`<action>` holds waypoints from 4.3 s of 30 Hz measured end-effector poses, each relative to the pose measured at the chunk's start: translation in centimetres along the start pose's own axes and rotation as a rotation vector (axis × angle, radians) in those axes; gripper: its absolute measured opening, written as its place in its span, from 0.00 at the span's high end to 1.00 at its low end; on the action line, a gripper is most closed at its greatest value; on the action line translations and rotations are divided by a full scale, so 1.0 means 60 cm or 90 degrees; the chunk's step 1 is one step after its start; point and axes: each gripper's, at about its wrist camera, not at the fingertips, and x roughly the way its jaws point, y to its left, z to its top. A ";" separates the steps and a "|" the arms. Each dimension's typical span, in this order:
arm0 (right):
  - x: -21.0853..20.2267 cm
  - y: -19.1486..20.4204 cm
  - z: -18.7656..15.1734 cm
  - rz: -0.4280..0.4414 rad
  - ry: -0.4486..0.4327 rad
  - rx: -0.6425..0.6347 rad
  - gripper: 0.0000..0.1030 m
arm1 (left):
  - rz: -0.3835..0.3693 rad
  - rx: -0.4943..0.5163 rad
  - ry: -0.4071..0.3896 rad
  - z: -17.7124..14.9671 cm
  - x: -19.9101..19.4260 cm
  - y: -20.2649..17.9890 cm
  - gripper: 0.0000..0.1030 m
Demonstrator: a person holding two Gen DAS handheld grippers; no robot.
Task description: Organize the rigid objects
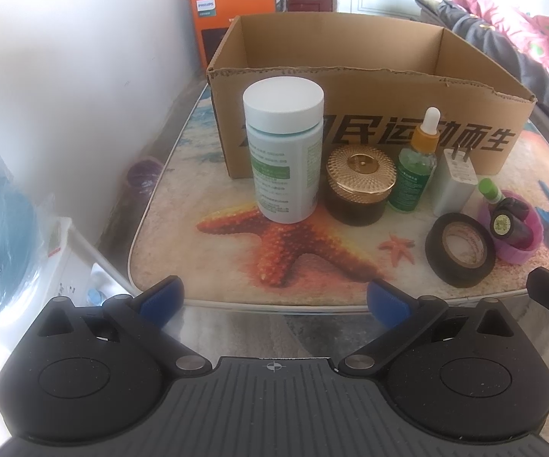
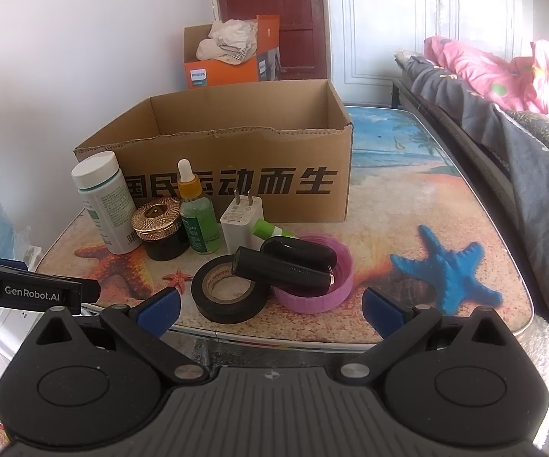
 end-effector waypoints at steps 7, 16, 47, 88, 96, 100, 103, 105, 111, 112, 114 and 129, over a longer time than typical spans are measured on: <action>-0.001 0.000 0.000 0.000 -0.001 0.000 0.00 | 0.000 0.000 0.002 0.000 0.001 0.001 0.00; -0.003 -0.001 0.002 -0.005 -0.011 -0.001 0.00 | -0.014 0.010 -0.011 0.001 0.000 -0.005 0.00; 0.089 -0.155 0.040 0.257 0.022 0.130 0.63 | -0.341 0.216 -0.048 0.039 0.041 -0.178 0.66; 0.091 -0.198 0.056 0.295 -0.012 0.150 0.67 | -0.337 0.322 -0.169 0.033 0.046 -0.281 0.80; 0.049 -0.174 0.079 0.273 -0.054 0.112 0.72 | -0.345 0.302 -0.219 0.036 0.004 -0.258 0.80; 0.012 -0.146 0.128 0.286 -0.087 0.078 0.72 | -0.344 0.277 -0.268 0.063 -0.043 -0.226 0.80; -0.003 -0.112 0.188 0.322 -0.120 0.046 0.73 | -0.334 0.251 -0.308 0.104 -0.082 -0.186 0.80; 0.002 -0.085 0.234 0.354 -0.126 0.029 0.73 | -0.301 0.237 -0.323 0.138 -0.100 -0.162 0.80; 0.099 0.004 0.356 0.428 -0.060 -0.003 0.74 | -0.228 0.170 -0.243 0.251 -0.065 -0.092 0.80; 0.124 0.016 0.369 0.432 -0.037 0.000 0.74 | -0.215 0.166 -0.222 0.264 -0.047 -0.087 0.80; 0.185 0.036 0.392 0.437 0.024 0.017 0.74 | -0.192 0.163 -0.183 0.281 -0.005 -0.083 0.80; 0.530 0.095 0.380 0.396 0.392 0.131 0.75 | -0.166 0.126 -0.014 0.320 0.156 -0.021 0.76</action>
